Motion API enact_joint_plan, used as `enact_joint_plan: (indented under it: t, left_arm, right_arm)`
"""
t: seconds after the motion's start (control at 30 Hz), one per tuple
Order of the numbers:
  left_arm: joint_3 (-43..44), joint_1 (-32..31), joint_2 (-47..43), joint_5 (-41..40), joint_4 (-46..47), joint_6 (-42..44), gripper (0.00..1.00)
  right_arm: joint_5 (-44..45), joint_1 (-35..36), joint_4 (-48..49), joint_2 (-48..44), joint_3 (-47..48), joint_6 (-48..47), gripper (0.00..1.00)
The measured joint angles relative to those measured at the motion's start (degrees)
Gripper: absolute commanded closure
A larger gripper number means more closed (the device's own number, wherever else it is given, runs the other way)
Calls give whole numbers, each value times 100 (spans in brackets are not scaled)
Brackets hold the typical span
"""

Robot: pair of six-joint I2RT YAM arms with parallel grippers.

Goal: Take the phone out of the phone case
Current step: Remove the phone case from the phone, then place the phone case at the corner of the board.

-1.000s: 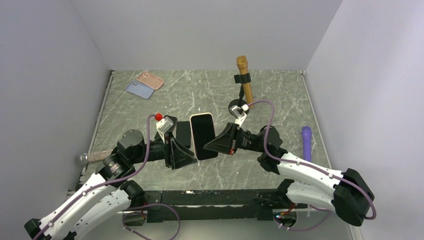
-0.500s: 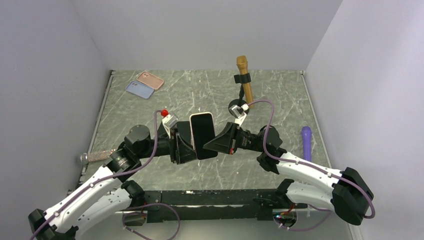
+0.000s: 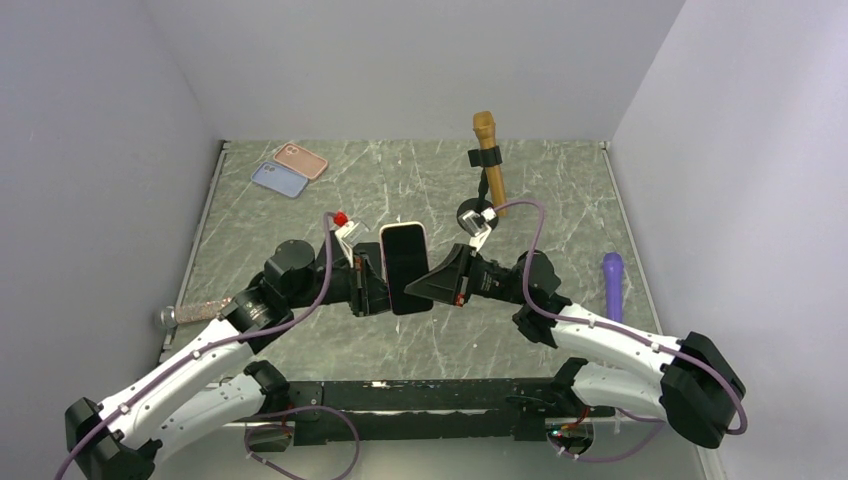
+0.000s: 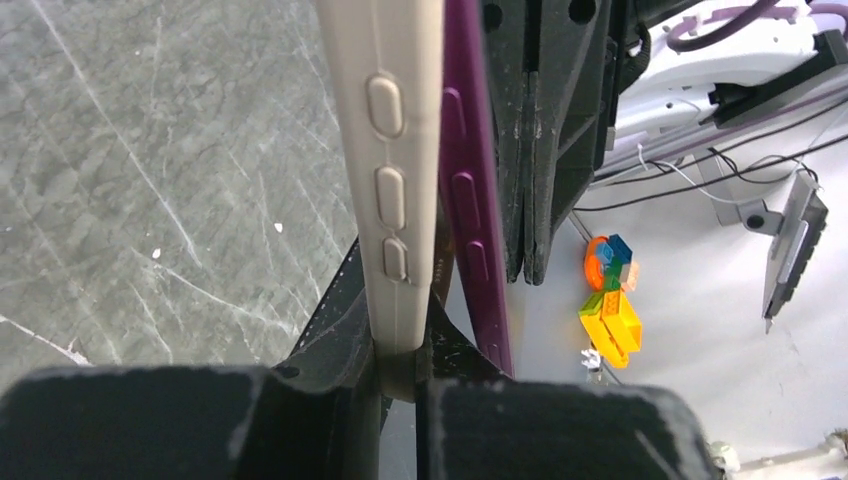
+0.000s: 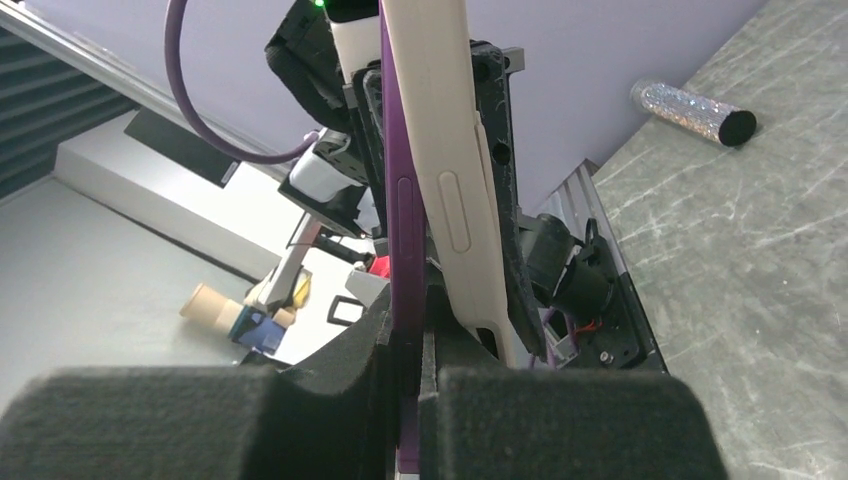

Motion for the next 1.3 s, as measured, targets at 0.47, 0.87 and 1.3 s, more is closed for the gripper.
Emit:
enact_joint_plan:
  t: [0.47,0.87,1.3]
  left_arm:
    - [90,66,-1080,-3886,-2914,-1036,100]
    - [791,2155,-190,-5066,-3847,-181,100]
    - [1084,5727,3213,-2361,-2223,-844,100]
  right_arm:
    - [-17,74,-385,-50,0,-166,100]
    - [289,68,-1394,-750,0,-664,100]
    - [546,66,-2273,-1130,24,-940,100]
